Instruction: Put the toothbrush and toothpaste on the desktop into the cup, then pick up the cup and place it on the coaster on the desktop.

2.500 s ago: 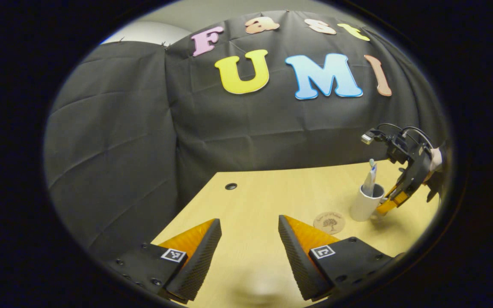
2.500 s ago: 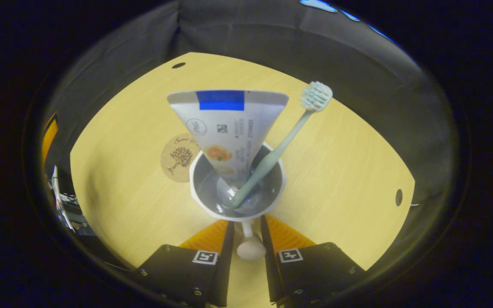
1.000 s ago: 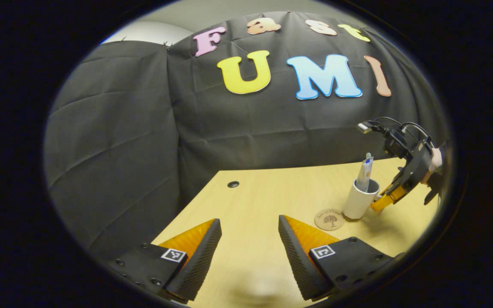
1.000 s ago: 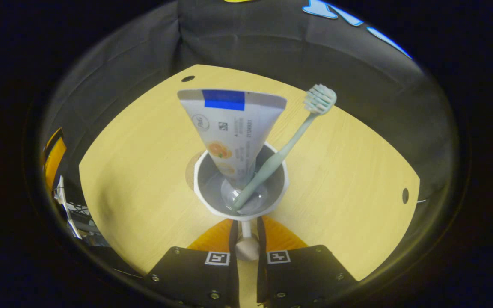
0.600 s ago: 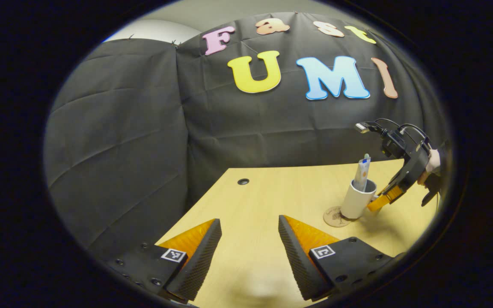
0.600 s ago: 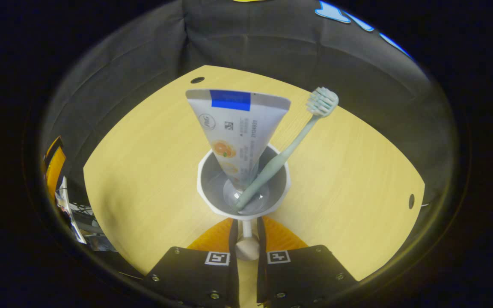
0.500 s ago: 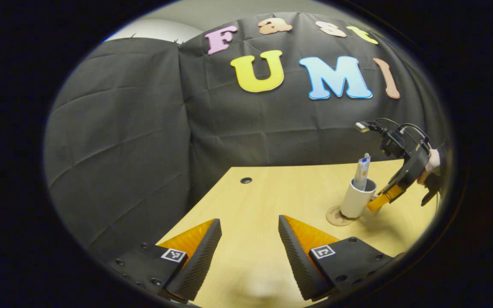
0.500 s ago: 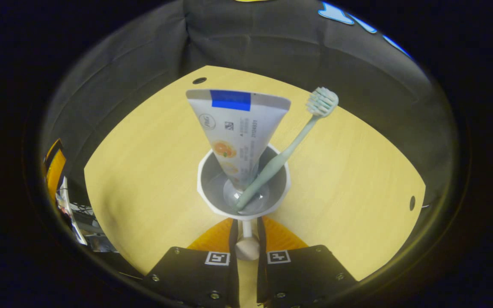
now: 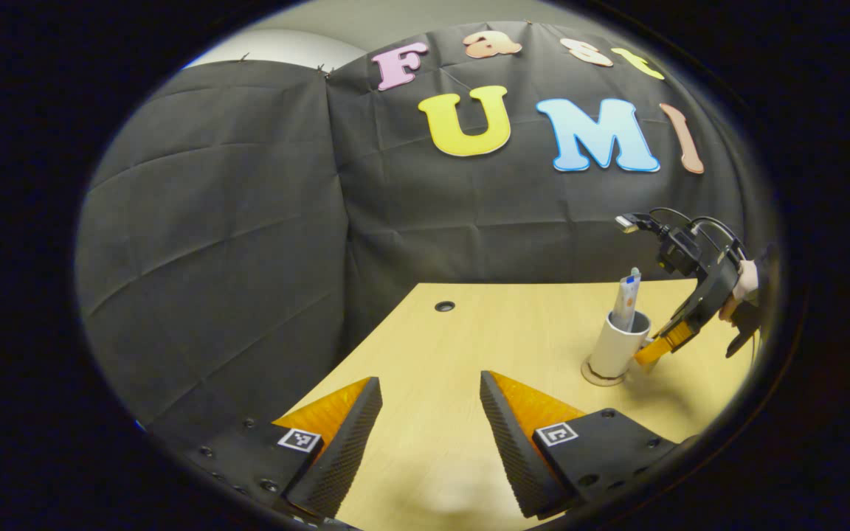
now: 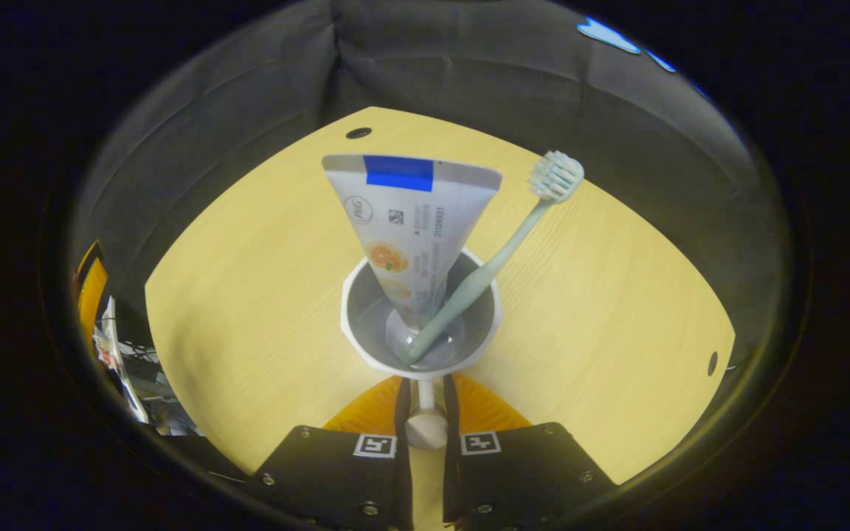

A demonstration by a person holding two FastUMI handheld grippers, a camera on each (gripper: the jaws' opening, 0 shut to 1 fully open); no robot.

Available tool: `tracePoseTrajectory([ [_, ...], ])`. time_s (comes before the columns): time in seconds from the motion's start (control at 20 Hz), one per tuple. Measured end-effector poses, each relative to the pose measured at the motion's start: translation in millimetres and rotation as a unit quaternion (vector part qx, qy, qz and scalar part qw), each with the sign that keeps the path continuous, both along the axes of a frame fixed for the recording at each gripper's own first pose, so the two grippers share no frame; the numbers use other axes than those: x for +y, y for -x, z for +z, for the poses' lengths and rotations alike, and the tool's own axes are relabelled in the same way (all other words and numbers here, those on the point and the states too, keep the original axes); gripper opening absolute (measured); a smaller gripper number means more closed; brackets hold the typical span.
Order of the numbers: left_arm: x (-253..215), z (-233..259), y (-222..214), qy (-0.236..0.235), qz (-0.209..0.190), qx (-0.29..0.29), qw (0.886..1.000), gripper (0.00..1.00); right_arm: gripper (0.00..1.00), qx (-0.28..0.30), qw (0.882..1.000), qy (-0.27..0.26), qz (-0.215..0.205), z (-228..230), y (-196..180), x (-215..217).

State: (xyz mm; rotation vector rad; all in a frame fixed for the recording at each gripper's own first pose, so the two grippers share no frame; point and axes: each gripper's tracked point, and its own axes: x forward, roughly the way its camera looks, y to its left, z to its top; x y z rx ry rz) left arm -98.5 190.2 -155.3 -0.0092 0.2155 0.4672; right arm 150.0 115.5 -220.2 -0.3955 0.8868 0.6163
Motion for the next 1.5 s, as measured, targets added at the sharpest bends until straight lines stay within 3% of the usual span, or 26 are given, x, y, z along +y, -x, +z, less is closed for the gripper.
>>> tracePoseTrajectory([
  [0.75,-9.4,5.4,-19.4,-0.009,-0.018,-0.001,1.0,0.9,0.17,0.0,1.0,0.012,-0.004,0.7,0.2,-2.7],
  [1.05,-19.9,11.4,-26.5,-0.016,-0.032,-0.005,0.999,0.9,0.25,-0.014,1.0,0.019,0.004,4.3,-0.9,-3.0],
  [1.5,-49.1,25.3,-48.1,-0.02,-0.07,-0.017,0.997,0.9,0.24,-0.04,0.999,-0.025,-0.003,37.2,9.3,-7.7],
])
